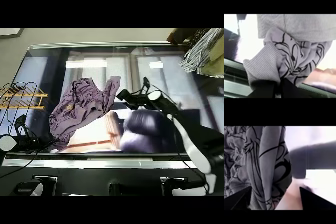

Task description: Fold the clothes and pants, and hang the long-sleeved shirts on hangers.

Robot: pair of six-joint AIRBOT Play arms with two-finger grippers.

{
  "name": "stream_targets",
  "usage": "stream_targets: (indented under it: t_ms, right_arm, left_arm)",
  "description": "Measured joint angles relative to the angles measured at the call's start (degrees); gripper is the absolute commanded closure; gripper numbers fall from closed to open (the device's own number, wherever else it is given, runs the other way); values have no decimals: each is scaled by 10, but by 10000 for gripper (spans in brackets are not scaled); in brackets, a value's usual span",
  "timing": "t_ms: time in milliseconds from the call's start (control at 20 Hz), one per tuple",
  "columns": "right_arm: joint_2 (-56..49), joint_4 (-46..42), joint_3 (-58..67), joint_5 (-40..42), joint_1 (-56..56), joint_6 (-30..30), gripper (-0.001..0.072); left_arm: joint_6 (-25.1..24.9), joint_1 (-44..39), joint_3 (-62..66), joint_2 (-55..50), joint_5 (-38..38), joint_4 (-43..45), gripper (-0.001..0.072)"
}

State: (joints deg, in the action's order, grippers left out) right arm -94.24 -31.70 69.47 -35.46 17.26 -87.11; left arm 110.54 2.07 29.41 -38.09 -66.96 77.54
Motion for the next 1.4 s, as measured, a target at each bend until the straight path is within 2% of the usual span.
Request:
stream_targets:
  t_ms: [200,350,400,450,500,650,800,950,1150,1250,1400]
  right_arm:
    - [-52,21,33,31,31,-3,73]
    - [-69,28,41,47,50,-18,140]
    - [-73,31,42,51,55,-22,256]
    - [-77,34,44,57,59,-26,527]
    - [-79,36,45,61,62,-30,674]
    - [-73,30,48,79,66,-12,677]
    - [-30,-39,52,87,67,-19,677]
    - [47,-192,77,71,68,-80,676]
    - [163,-460,171,-11,68,-191,676]
    - [222,-571,235,-58,68,-222,676]
    - [305,-678,315,-120,68,-243,676]
  left_arm:
    - [0,0,1,-10,14,0,680]
    - [0,0,1,-13,18,1,680]
    - [0,0,1,-13,19,1,680]
    - [0,0,1,-14,21,1,680]
    - [0,0,1,-14,21,1,680]
    - [0,0,2,-14,23,1,681]
    - [0,0,20,-14,31,1,682]
    - [-2,0,83,-19,64,1,682]
    - [-9,1,234,-29,100,16,681]
    - [-11,1,322,-30,116,40,681]
    - [-11,1,452,-25,139,85,681]
